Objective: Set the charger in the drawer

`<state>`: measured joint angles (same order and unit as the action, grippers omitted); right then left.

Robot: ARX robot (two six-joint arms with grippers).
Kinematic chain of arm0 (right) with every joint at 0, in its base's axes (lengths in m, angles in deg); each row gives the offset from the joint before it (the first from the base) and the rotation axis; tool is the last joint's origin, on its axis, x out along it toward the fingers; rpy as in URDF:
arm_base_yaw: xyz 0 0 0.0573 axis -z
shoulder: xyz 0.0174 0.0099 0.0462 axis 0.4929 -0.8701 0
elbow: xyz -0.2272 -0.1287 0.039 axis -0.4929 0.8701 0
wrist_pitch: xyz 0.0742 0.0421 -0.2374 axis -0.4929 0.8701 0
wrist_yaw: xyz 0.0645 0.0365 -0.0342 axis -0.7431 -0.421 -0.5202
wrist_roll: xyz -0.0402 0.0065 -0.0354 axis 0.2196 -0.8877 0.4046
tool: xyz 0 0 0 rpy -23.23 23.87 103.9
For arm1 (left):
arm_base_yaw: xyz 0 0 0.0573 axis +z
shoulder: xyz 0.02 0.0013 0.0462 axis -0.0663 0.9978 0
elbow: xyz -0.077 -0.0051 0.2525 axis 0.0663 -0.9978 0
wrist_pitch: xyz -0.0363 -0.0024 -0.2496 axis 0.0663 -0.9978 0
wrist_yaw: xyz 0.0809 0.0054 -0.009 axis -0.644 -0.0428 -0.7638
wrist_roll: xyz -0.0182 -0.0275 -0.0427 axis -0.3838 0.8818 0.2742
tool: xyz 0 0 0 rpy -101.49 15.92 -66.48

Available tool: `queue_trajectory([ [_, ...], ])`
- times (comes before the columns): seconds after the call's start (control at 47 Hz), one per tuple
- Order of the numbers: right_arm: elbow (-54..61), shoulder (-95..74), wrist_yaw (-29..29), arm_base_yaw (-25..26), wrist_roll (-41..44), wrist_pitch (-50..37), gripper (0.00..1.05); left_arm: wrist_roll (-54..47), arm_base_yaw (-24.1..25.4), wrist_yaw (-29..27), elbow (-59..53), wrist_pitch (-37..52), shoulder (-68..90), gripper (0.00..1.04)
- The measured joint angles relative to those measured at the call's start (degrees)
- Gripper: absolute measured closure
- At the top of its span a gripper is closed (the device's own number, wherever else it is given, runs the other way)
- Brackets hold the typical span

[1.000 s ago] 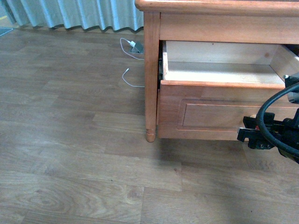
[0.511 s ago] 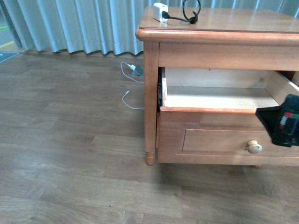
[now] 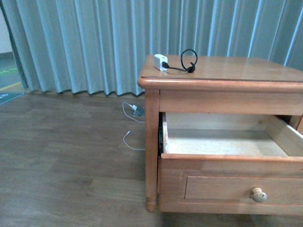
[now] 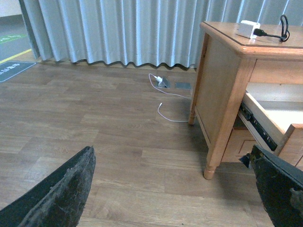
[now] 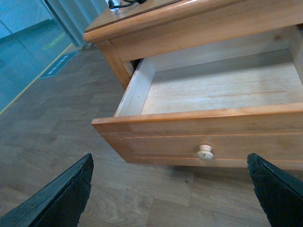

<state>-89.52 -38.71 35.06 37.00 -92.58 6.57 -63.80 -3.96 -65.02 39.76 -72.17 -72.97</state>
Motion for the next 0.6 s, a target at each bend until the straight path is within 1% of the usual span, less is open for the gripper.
queue_trajectory([
  [0.106, 2.5, 7.0, 0.3, 1.7, 0.1, 3.8, 0.08, 0.0, 0.0, 0.0, 0.0, 0.0, 0.0, 0.06],
  [0.404, 2.6, 8.0, 0.3, 1.9, 0.1, 3.9, 0.08, 0.0, 0.0, 0.0, 0.0, 0.0, 0.0, 0.06],
  [0.426, 3.0, 8.0, 1.6, 1.6, 0.6, 2.7, 0.09, 0.0, 0.0, 0.0, 0.0, 0.0, 0.0, 0.06],
  [0.468, 5.2, 8.1, 9.5, -0.1, 3.3, -3.5, 0.16, 0.0, 0.0, 0.0, 0.0, 0.0, 0.0, 0.06],
  [0.511, 7.2, 8.7, 15.6, -1.4, 6.8, -8.7, 0.23, 0.0, 0.0, 0.0, 0.0, 0.0, 0.0, 0.06],
  [0.532, 7.9, 9.2, 18.6, -2.5, 7.7, -10.4, 0.26, 0.0, 0.0, 0.0, 0.0, 0.0, 0.0, 0.06],
  [0.553, 8.5, 10.1, 22.9, -4.1, 9.3, -11.3, 0.32, 0.0, 0.0, 0.0, 0.0, 0.0, 0.0, 0.06],
  [0.574, 8.9, 11.1, 25.3, -5.4, 10.4, -11.3, 0.37, 0.0, 0.0, 0.0, 0.0, 0.0, 0.0, 0.06],
  [0.596, 9.3, 12.0, 26.2, -6.3, 11.3, -11.2, 0.42, 0.0, 0.0, 0.0, 0.0, 0.0, 0.0, 0.06],
])
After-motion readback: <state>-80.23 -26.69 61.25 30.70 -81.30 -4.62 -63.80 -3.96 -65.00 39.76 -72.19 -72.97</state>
